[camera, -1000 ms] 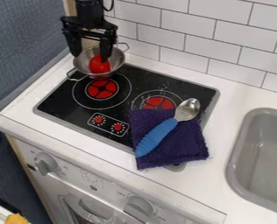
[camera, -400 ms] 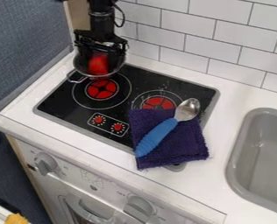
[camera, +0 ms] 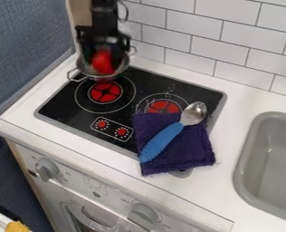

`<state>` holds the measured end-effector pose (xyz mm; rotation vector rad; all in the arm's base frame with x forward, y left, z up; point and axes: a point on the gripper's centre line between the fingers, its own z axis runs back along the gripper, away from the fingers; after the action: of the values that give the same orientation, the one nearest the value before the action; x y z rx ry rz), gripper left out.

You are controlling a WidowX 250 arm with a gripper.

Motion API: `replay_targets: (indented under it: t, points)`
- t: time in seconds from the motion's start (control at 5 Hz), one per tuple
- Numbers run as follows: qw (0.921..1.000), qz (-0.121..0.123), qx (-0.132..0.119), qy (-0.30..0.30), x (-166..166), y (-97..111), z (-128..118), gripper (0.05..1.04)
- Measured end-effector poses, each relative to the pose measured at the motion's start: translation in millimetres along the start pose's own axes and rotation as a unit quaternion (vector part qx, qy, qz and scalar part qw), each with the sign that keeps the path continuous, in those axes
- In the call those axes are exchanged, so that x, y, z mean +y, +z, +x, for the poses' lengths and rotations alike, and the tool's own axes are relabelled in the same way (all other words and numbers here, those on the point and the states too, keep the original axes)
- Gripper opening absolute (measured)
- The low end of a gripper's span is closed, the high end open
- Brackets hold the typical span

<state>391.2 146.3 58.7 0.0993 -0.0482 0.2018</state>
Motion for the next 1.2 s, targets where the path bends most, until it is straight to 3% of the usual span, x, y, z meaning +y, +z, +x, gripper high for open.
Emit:
replay_targets:
  t: [0.2,0.4,0.6,0.8,1.0,1.2]
  points:
    - [0.9972,-0.007,-0.072,-0.019,-22.8,57.1,10.7,0.800]
    - [0.9943,-0.033,-0.072,-0.072,-77.6,58.7,8.3,0.800]
    - [0.9895,-0.057,-0.028,-0.130,-124.2,25.8,-6.5,0.800]
    - [0.9830,-0.061,-0.009,-0.173,-169.4,16.2,-26.3,0.799]
    - [0.9784,-0.052,0.010,-0.200,-202.6,2.2,-39.9,0.799]
    - [0.9785,-0.042,0.031,-0.200,-202.0,-14.7,-43.8,0.799]
